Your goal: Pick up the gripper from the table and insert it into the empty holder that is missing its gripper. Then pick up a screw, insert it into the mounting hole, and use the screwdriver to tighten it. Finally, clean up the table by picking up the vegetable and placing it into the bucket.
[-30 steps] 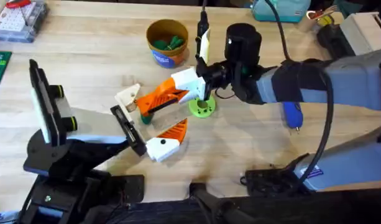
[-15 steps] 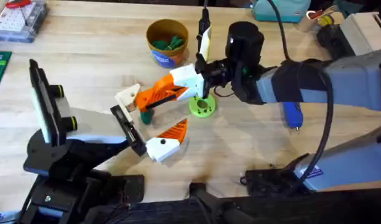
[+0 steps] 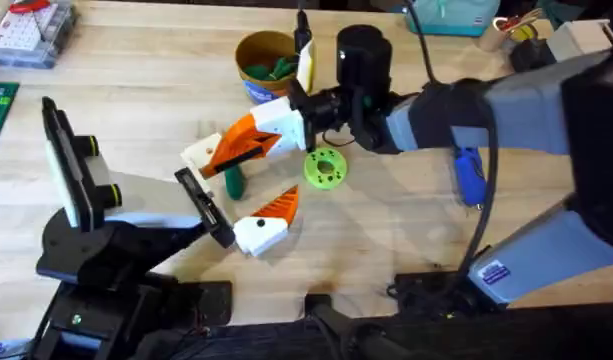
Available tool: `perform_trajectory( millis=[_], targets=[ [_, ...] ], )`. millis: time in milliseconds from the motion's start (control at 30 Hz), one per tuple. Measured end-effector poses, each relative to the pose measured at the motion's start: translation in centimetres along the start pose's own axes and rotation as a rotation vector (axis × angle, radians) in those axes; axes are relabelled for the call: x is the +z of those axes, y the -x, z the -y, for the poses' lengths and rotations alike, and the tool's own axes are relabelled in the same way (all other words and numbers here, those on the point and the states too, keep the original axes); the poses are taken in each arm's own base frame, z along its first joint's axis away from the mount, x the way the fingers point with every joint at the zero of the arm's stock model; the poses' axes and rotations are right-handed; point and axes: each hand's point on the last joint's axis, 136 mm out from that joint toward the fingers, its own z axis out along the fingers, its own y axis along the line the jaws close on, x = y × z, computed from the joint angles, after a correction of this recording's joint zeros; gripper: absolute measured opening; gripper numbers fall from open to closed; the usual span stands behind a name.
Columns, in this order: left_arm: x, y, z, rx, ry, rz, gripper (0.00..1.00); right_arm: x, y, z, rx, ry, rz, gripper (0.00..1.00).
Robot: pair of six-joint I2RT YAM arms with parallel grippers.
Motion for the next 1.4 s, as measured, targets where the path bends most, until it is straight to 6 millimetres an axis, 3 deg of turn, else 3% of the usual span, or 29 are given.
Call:
perform_trajectory(
  millis=[933,1233,1400],
  targets=[
    [0.0,0.2,-0.4,0.016,0.026,0.008,0.991,0.7,1.1,-0.4,-0.057,0.013,-0.016,0.007],
    [0.0,0.1,-0.5,0.015,0.026,0.004,0.991,1.0,1.2,-0.5,-0.061,0.012,-0.005,0.243],
    [0.0,0.1,-0.4,0.014,0.024,0.003,0.991,1.0,1.3,-0.5,-0.065,0.013,-0.003,0.321]
  ],
)
